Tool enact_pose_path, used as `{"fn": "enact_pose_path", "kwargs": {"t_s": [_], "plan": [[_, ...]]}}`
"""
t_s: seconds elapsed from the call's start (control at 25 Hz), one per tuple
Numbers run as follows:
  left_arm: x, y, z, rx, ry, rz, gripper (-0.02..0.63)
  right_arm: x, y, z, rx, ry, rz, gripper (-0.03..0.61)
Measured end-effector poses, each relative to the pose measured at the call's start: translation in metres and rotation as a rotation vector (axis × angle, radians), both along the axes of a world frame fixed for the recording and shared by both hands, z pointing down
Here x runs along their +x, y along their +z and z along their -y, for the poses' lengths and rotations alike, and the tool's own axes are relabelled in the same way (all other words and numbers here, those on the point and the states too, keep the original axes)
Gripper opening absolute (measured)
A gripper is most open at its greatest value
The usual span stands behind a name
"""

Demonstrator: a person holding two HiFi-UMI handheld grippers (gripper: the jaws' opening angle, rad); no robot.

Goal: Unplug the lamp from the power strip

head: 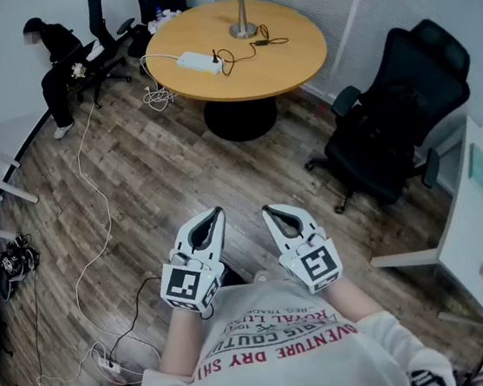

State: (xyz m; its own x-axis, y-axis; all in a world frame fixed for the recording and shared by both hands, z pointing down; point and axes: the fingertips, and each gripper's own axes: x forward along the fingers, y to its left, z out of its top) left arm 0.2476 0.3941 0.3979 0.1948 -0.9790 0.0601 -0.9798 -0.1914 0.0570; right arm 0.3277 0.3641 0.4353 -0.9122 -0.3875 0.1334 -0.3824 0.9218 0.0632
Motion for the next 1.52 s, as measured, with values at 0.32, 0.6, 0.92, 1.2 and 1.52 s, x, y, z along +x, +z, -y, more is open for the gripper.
{"fn": "enact_pose_path", "kwargs": {"t_s": [0.32, 0.6, 0.92, 1.2, 1.52], "plan": [[-0.008, 0.003, -0.003, -0.004, 0.004, 0.002, 0.031, -0.007, 0.002, -0.003, 0.001, -0.006, -0.004, 0.029], [-0.014, 0.010, 0.000, -0.018, 0.022, -0.003, 0.031, -0.014, 0.005, -0.002, -0.022, 0.014, 0.027, 0.029], [-0.048, 0.022, 0.022, -0.039, 0.029, -0.018, 0.031, -0.046, 0.020, 0.023, -0.062, 0.034, 0.008, 0.031], [-0.112, 0.027, 0.060, -0.046, 0.006, -0.047, 0.031, -0.099, 0.027, 0.064, -0.081, 0.055, -0.010, 0.031], [-0.217, 0.022, 0.135, -0.046, 0.036, -0.062, 0.031, -0.194, 0.023, 0.139, -0.094, 0.109, -0.030, 0.031]]}}
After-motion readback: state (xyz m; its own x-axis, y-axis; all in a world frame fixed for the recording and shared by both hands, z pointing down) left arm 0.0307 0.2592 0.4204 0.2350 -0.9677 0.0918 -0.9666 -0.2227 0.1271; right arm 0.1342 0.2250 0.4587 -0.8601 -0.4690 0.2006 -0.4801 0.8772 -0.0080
